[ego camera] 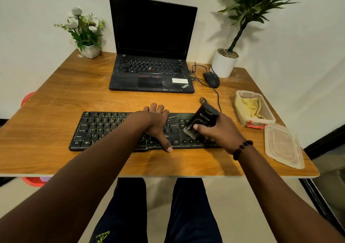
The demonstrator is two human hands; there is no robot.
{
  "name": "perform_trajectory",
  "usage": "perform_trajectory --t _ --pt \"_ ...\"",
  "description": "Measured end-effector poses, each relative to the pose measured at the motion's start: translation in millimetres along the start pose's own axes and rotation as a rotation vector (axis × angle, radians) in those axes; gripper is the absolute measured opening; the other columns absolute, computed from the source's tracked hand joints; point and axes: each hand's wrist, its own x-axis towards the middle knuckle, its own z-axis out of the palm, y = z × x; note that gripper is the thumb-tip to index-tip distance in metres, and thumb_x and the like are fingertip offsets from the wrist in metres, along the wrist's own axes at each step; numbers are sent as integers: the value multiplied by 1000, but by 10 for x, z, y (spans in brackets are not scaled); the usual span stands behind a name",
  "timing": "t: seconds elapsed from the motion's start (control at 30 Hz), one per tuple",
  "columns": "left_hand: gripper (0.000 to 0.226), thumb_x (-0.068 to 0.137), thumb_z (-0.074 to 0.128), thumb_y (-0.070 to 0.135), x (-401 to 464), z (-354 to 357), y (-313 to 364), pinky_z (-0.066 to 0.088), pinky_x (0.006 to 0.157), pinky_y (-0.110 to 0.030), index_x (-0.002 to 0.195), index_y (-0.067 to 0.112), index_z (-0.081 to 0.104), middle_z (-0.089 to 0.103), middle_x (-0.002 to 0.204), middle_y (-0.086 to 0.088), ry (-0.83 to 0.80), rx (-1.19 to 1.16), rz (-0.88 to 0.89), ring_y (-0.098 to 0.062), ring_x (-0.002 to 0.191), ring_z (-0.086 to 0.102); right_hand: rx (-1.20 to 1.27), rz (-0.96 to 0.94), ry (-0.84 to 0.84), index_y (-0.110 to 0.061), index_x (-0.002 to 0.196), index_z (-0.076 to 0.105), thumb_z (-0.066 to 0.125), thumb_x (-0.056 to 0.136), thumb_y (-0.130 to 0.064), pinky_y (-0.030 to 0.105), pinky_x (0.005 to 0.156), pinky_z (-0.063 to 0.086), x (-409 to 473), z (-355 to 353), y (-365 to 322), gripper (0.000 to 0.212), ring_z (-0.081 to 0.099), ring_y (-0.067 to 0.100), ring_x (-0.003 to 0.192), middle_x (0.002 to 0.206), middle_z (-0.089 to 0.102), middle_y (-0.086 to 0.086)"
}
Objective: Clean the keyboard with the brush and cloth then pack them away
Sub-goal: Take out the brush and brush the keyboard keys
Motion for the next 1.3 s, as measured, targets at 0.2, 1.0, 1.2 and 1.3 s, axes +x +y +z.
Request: perform_trajectory --t 0.2,1.0,1.2,1.3 --pt "142 50 73 84 -5 9 0 21 117 -58 156 19 5 9 158 -6 12 -15 2 -36 143 9 -200 -108 27 -20 119 55 77 76 -29 19 73 49 336 -20 -119 49 61 10 93 105 65 -5" --pt "145 50 71 86 24 30 -32 14 119 -59 158 20 -1 2 162 -6 23 -42 21 -37 147 2 -307 -94 37 -15 122 55 77 75 -32 18 71 40 891 0 -145 54 59 16 99 112 66 1" --pt "143 52 70 86 -9 73 -56 10 120 -57 158 17 2 5 162 -7 79 -76 51 -36 146 4 -397 -63 101 -11 121 54 76 77 -25 26 75 45 913 -14 -113 52 60 24 103 112 66 9" --pt "141 52 69 87 -14 95 -30 15 118 -55 157 16 7 12 158 -7 133 -91 68 -34 142 11 -285 -34 143 -11 124 55 76 77 -27 22 77 39 822 -138 -99 53 59 20 105 115 65 6"
